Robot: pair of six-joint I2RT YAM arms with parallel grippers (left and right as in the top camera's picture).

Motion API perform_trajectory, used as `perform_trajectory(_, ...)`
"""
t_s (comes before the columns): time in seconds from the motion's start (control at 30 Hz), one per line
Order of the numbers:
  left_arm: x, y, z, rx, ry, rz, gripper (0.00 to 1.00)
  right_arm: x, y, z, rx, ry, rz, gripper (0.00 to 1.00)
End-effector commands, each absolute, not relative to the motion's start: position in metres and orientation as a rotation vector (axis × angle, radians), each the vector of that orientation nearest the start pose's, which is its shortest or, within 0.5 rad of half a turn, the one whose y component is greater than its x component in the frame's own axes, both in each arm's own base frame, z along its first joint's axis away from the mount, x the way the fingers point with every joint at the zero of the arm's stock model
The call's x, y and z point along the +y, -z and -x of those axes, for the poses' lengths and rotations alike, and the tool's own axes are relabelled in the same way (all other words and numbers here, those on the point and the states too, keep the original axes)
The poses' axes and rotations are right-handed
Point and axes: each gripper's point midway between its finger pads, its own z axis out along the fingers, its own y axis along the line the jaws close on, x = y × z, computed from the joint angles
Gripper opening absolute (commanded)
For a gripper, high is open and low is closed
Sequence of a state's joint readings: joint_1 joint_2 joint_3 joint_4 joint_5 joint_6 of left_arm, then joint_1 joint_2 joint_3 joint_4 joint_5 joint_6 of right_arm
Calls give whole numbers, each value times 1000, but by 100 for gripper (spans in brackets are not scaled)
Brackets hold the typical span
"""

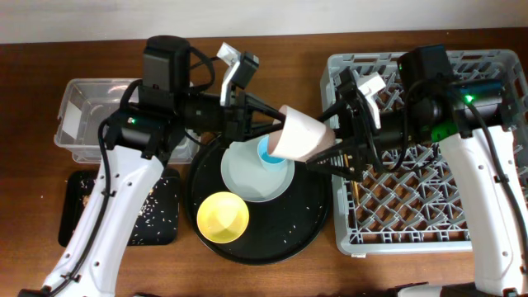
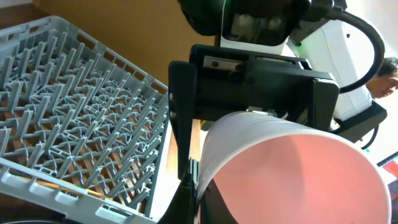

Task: Sort waste into correct bins and load items into the dishwasher rack
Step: 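Lift the pink cup with the left gripper and hand it to the right gripper, then carry the pink cup with the right gripper and place it in the rack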

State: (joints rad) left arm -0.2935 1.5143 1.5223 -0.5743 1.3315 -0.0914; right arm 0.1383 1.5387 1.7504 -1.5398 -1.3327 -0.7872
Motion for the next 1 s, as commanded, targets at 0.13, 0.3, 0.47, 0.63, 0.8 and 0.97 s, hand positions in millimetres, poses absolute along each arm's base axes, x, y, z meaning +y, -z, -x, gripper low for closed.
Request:
perform_trajectory(0.13,-260,-387,-280,1733,1619,-1007,0,205,-383,-245,1705,-1448,1145,58)
perform_trajectory(0.3,-258,-379,-275,1806,1660,-967,1,206,-386,-253,1652,-1399,1173,53)
perform_trajectory(0.47,-252,-347,-281,2030,1559,-842,2,207,-389,-259,1616,-1367,1186,53)
perform_trajectory(0.63,-252,-346,-281,2038,1563,-838,2,207,-390,-261,1604,-1357,1192,53)
perform_trajectory(0.8,-226,-332,-314,2110,1371,-707,24,201,-371,-287,1853,-1256,1063,52)
perform_trajectory(0.97,-171,-279,-354,2396,893,-393,36,89,-308,-380,2434,-521,199,48)
